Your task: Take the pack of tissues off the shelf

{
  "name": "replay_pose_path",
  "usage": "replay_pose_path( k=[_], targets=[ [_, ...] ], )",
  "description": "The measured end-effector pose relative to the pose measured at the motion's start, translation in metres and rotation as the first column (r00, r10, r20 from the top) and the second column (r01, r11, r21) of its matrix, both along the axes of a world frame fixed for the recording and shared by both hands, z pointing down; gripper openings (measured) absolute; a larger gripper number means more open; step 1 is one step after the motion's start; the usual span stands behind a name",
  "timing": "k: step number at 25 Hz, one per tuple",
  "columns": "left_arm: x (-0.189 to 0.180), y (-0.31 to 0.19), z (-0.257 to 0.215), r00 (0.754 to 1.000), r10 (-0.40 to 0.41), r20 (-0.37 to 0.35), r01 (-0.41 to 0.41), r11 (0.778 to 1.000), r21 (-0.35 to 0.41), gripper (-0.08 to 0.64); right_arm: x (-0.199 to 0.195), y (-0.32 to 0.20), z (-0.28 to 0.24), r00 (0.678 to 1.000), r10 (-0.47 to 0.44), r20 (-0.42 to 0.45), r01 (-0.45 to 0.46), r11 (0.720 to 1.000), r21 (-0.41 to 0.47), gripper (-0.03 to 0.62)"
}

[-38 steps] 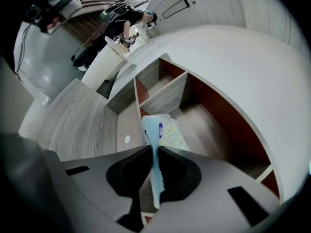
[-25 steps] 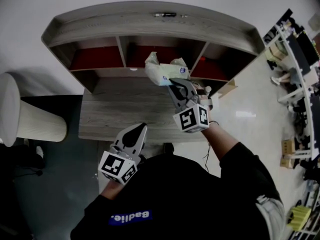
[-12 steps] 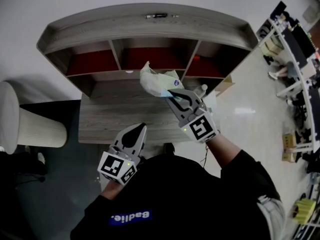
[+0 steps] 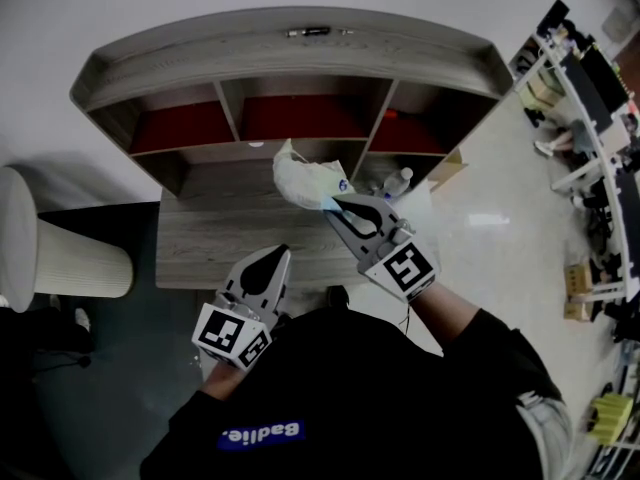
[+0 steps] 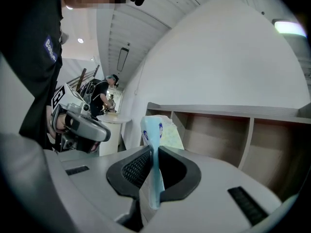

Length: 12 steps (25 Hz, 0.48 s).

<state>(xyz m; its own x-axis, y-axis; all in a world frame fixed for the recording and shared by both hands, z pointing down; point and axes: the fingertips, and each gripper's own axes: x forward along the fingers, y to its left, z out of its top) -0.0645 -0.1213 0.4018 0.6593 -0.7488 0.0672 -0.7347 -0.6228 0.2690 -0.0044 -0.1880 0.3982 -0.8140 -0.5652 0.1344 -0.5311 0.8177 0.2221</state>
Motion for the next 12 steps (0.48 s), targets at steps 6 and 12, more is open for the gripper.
replay_pose_path(
  k=[6, 12],
  targets=[
    [-0.006, -0.004, 0.001, 1.0, -0.008, -0.005, 0.008, 1.0, 0.0, 0.002, -0.01, 0.011, -0.001, 0.999, -0.037, 0.024, 0.038, 0.999, -0.014, 0.058],
    [-0.009, -0.007, 0.0, 1.0, -0.009, -0.008, 0.009, 1.0, 0.001, 0.002, -0.017, 0.014, 0.0, 0.997, -0.058, 0.045, 0.06, 0.997, -0.038, 0.058]
  ],
)
